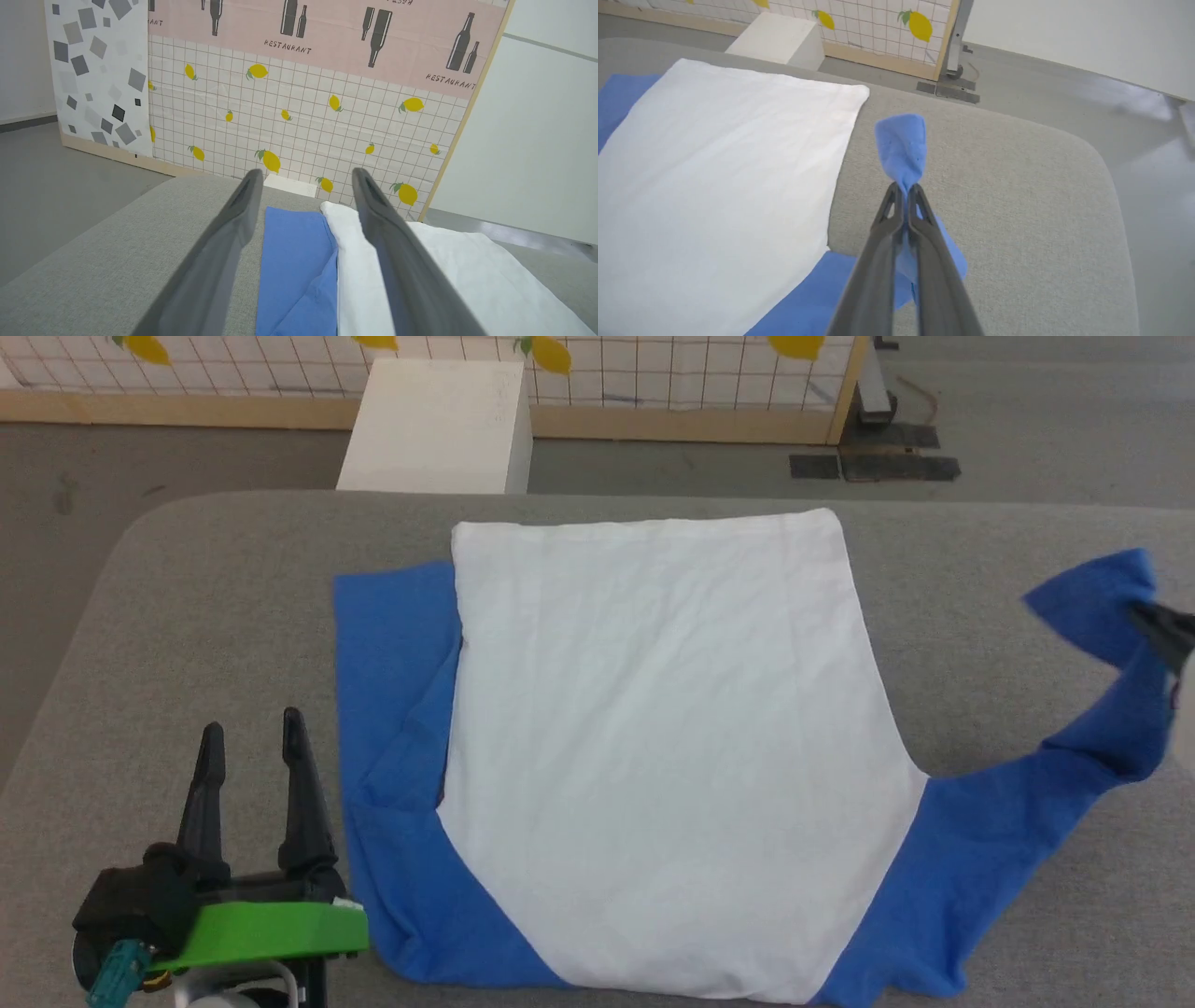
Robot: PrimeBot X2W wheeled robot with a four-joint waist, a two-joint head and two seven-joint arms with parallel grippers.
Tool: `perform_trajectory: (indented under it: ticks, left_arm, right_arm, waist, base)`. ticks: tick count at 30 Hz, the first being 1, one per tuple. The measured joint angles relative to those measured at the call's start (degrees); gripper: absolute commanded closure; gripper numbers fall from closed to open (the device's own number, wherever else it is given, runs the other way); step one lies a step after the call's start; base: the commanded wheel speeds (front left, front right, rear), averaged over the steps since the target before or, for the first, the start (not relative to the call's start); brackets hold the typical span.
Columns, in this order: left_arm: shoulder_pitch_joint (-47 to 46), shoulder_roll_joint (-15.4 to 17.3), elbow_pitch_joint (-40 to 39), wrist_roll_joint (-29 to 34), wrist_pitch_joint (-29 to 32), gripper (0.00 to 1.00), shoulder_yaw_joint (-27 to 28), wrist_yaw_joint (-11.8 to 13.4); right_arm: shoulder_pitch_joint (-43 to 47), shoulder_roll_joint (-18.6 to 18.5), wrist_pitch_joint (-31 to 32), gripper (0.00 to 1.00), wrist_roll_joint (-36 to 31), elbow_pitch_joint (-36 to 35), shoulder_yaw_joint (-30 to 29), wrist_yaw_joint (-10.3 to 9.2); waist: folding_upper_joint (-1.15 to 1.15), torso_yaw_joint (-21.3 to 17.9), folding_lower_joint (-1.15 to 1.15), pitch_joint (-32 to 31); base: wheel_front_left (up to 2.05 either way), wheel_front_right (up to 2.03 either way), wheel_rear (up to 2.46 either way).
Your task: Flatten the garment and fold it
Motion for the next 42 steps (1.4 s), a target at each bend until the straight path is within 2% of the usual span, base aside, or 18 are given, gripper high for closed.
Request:
perform_trajectory:
  ticks: [6,12,13,15,29,30,31,32,37,42]
  left_arm:
    - [1.1,0.1,-0.1,0.0,0.0,0.0,0.0,-0.2]
    - [1.4,0.3,0.0,0.0,0.1,0.0,-0.4,-0.3]
    - [1.4,0.3,0.1,0.0,0.1,0.0,-0.5,-0.3]
    - [1.3,0.3,0.2,0.0,0.1,0.0,-0.8,-0.3]
    - [1.0,0.4,0.5,-0.3,0.1,0.0,-1.3,-0.3]
    - [1.0,0.4,0.5,-0.4,0.1,0.0,-1.3,-0.3]
    - [1.0,0.4,0.5,-0.4,0.1,0.0,-1.3,-0.3]
    - [1.0,0.4,0.6,-0.5,0.1,0.0,-1.4,-0.3]
    - [0.9,0.4,1.0,-0.6,0.1,0.0,-1.3,-0.3]
    - [0.9,0.6,1.6,-0.9,0.1,0.0,-1.2,-0.2]
  right_arm:
    - [-0.1,4.6,2.2,1.0,3.4,-7.4,12.8,-0.01]
    - [-0.3,8.2,3.2,1.0,6.7,-8.1,26.0,-0.01]
    - [-0.8,8.8,3.0,1.0,7.5,-7.0,29.7,0.0]
    - [-1.0,9.3,2.0,1.0,7.9,-5.2,33.0,-0.01]
    - [-2.9,10.8,-5.0,1.0,9.6,10.2,48.0,-0.01]
    - [-2.9,11.1,-5.8,0.72,10.1,10.7,48.2,-0.01]
    - [-3.1,11.4,-7.0,0.2,10.5,10.9,48.5,-0.01]
    - [-3.5,11.3,-7.4,0.0,10.9,11.1,48.9,-0.01]
    - [-5.5,11.5,-12.0,0.0,13.6,10.0,46.6,0.0]
    - [-6.0,11.6,-18.4,0.0,15.4,7.8,35.2,-0.01]
  waist:
    - [0.0,0.6,0.0,-2.2]
    - [0.0,2.3,0.0,-2.2]
    - [0.0,2.7,0.0,-2.0]
    - [0.0,3.2,0.0,-1.7]
    - [0.0,4.1,0.0,1.7]
    - [0.0,4.1,0.0,1.8]
    - [0.0,4.1,0.0,1.9]
    - [0.0,4.1,0.0,2.0]
    - [0.0,3.9,0.0,1.8]
    - [0.0,3.5,0.0,0.8]
  base:
    - [0.0,0.0,0.0]
    - [0.0,0.0,0.0]
    - [0.0,0.0,0.0]
    - [0.0,0.0,0.0]
    - [0.0,0.0,0.0]
    - [0.0,0.0,0.0]
    - [0.0,0.0,0.0]
    - [0.0,0.0,0.0]
    - [0.0,0.0,0.0]
    - [0.0,0.0,0.0]
